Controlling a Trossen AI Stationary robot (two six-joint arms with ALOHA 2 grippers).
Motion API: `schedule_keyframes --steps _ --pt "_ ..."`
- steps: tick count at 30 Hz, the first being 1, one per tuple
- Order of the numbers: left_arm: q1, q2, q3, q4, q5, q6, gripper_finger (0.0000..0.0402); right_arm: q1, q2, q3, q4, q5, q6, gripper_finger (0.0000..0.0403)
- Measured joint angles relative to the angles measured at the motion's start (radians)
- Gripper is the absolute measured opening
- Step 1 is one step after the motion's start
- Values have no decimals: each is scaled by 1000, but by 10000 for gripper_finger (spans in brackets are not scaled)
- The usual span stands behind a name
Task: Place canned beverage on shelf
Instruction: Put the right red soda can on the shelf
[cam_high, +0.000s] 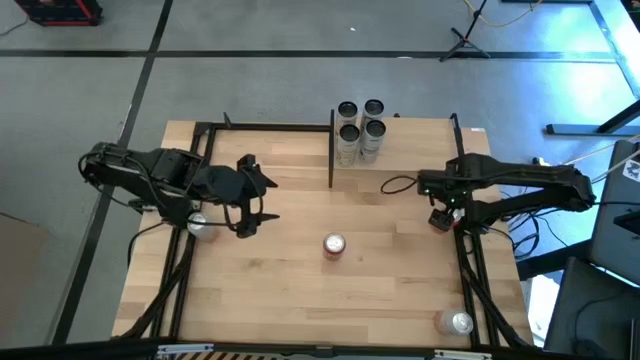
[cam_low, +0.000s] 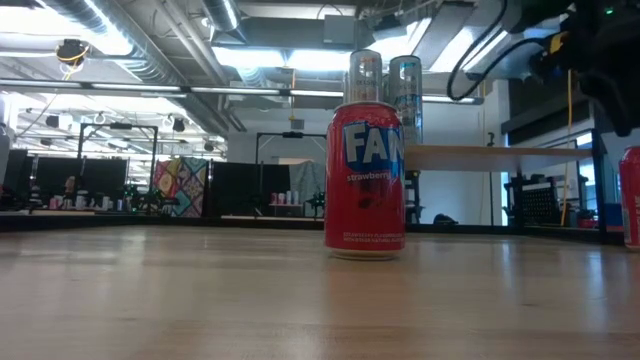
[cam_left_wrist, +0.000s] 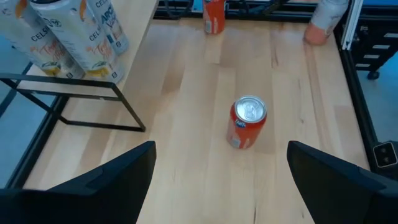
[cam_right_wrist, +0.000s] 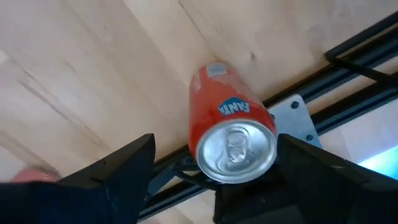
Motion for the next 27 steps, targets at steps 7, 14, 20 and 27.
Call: schedule_keyframes --steps 7,14,20,27 --pt "4 0 0 2 0 0 352 0 -23 -8 4 71 -11 326" --pt "4 0 0 2 0 -1 352 0 -26 -114 -1 32 -12 326" --pt "4 0 0 2 0 0 352 0 -26 -170 -3 20 -22 326" --pt "9 0 0 4 -5 9 352 0 -6 -168 1 27 -70 326"
